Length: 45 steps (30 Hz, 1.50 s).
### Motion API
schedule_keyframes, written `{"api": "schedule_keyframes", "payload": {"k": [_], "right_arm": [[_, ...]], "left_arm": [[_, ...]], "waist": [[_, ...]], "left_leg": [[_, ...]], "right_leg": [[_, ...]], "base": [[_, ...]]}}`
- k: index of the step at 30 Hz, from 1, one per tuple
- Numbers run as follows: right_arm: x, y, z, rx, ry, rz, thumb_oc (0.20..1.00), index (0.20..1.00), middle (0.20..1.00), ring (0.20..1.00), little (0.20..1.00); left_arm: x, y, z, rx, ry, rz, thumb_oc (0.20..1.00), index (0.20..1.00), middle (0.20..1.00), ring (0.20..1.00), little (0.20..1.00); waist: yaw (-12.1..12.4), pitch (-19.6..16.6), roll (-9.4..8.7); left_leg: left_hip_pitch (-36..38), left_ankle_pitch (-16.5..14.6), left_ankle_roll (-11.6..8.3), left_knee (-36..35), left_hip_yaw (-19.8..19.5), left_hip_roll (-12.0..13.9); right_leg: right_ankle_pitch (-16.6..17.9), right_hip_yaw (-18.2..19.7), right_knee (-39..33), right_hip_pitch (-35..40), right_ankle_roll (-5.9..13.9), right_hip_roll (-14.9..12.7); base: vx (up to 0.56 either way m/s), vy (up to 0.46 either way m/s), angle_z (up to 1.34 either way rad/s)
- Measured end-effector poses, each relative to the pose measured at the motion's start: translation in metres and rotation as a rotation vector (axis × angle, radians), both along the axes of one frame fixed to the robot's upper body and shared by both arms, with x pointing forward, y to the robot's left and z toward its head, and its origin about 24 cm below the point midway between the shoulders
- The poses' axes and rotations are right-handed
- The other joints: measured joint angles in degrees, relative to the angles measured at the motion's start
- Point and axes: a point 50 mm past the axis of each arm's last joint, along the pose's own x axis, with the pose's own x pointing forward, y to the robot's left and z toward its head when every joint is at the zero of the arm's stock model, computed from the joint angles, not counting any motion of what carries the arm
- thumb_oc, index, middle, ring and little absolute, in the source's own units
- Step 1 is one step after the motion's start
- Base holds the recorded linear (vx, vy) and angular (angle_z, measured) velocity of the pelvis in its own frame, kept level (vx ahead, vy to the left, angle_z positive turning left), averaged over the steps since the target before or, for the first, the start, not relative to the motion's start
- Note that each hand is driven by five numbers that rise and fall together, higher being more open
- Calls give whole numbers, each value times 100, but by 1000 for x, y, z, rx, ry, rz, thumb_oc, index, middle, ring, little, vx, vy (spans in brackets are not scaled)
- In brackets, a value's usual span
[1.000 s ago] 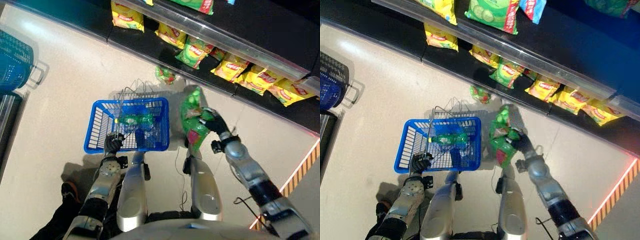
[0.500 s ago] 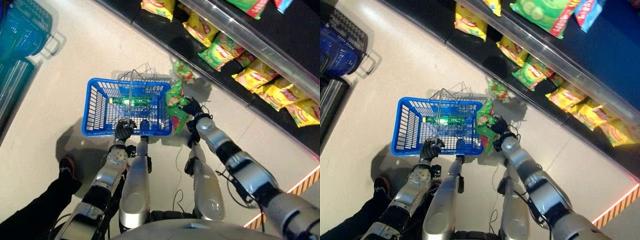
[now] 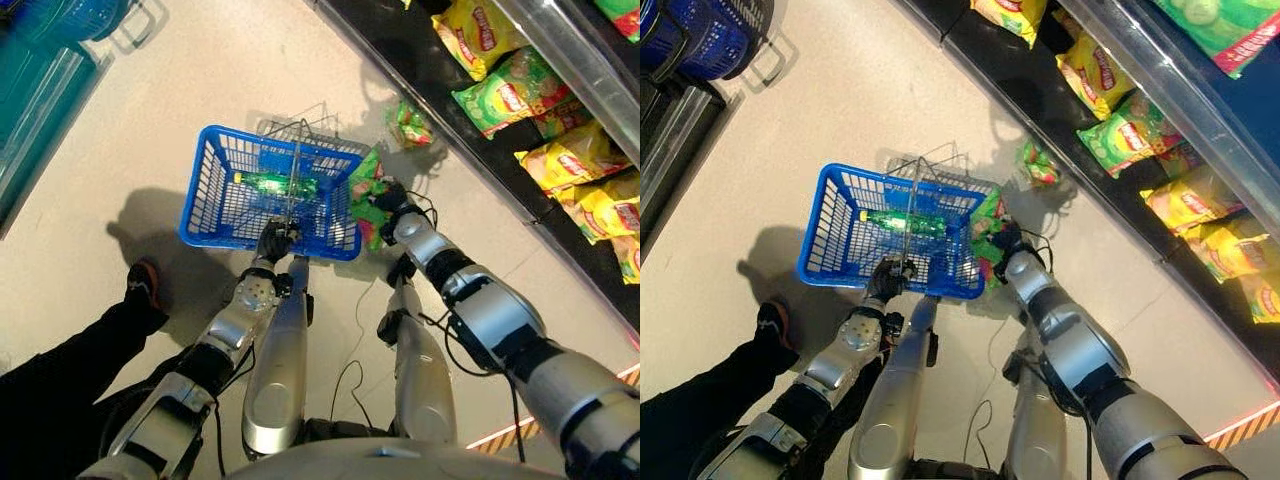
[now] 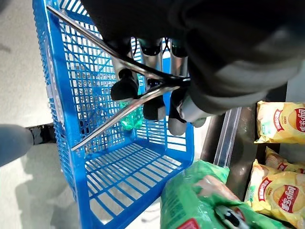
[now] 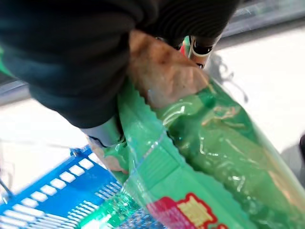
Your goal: Pick up the snacks into the basket
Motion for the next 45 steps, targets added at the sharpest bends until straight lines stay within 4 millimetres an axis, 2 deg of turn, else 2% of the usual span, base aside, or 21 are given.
{"api": "schedule_keyframes", "payload": {"k": [7, 12, 17, 22, 24, 27, 29, 33, 34, 38, 41, 45], "right_arm": [[0, 1, 2, 6, -14, -6, 200, 200, 200, 200, 200], [-2, 9, 5, 77, -56, 2, 200, 200, 200, 200, 200], [-3, 16, 8, 93, -83, 27, 200, 200, 200, 200, 200], [-6, 25, 12, 158, -116, 54, 200, 200, 200, 200, 200], [-16, 27, 17, 224, -172, 105, 200, 200, 200, 200, 200], [-37, 30, 20, 344, -214, 202, 200, 200, 200, 200, 200], [-54, 53, 16, 440, -193, 323, 200, 200, 200, 200, 200], [-58, 53, 14, 498, -184, 313, 200, 200, 200, 200, 200], [-60, 53, 11, 501, -178, 311, 200, 200, 200, 200, 200], [-54, 50, 8, 481, -168, 292, 200, 200, 200, 200, 200], [-40, 49, 1, 439, -116, 238, 200, 200, 200, 200, 200], [-21, 55, -7, 382, -16, 142, 200, 200, 200, 200, 200]], "left_arm": [[7, -6, 8, 8, -10, -24, 200, 200, 200, 200, 200], [15, -9, 18, 28, -32, -31, 200, 200, 200, 200, 200], [19, -16, 25, 28, -43, -59, 200, 200, 200, 200, 200], [21, -19, 28, 28, -55, -65, 200, 200, 200, 200, 200], [23, -17, 30, 25, -63, -55, 200, 200, 200, 200, 200], [24, -13, 35, 13, -78, -33, 200, 200, 200, 200, 200], [26, -13, 37, 4, -86, -26, 200, 200, 200, 200, 200], [24, -12, 37, 3, -88, -23, 200, 200, 200, 200, 200], [22, -12, 38, 0, -95, -27, 200, 200, 200, 200, 200], [20, -17, 37, -10, -93, -39, 200, 200, 200, 200, 200], [18, -25, 34, -3, -86, -72, 200, 200, 200, 200, 200], [8, -54, 27, 1, -59, -185, 200, 200, 200, 200, 200]], "waist": [[-13, -2, 8], [-93, -2, 9], [-232, -2, 8], [-516, -3, 6], [-664, -5, 3], [-749, -8, -5], [-862, -8, -5], [-893, -7, -14], [-968, -7, -15], [-1020, -5, -20], [-1024, -5, -20], [-957, -4, -18]], "left_leg": [[-39, 44, 14, 4, -67, -43], [38, 57, 27, 3, 17, -53], [132, 68, 43, 4, 126, -43], [244, 71, 48, 1, 270, -25], [251, 70, 47, -3, 297, -8], [270, 69, 46, -16, 392, 15], [277, 62, 36, -27, 472, 44], [340, 57, 28, -53, 538, 78], [347, 61, 26, -74, 543, 78], [411, 72, 21, -120, 586, 84], [472, 74, 18, -126, 634, 87], [470, 83, 15, -120, 626, 79]], "right_leg": [[12, -1, 2, 2, 30, -42], [22, 82, 69, 5, 37, -49], [50, 202, 109, 10, 25, -49], [79, 358, 153, 8, 7, -45], [87, 393, 153, 0, -2, -23], [103, 484, 152, -47, -16, -4], [122, 537, 151, -90, -36, 36], [133, 628, 149, -92, -50, 63], [137, 635, 149, -92, -46, 62], [138, 656, 149, -84, -44, 73], [140, 684, 149, -64, -46, 88], [153, 680, 149, -61, -60, 81]], "base": [[9, 29, 6], [-4, 29, -5], [-12, 7, -10], [-6, -8, -12], [-5, -9, -7], [-9, -23, -14], [5, -19, -18], [-10, -12, -9], [0, 0, 0], [-11, -2, -6], [-16, 5, -8], [0, 0, 0]]}}
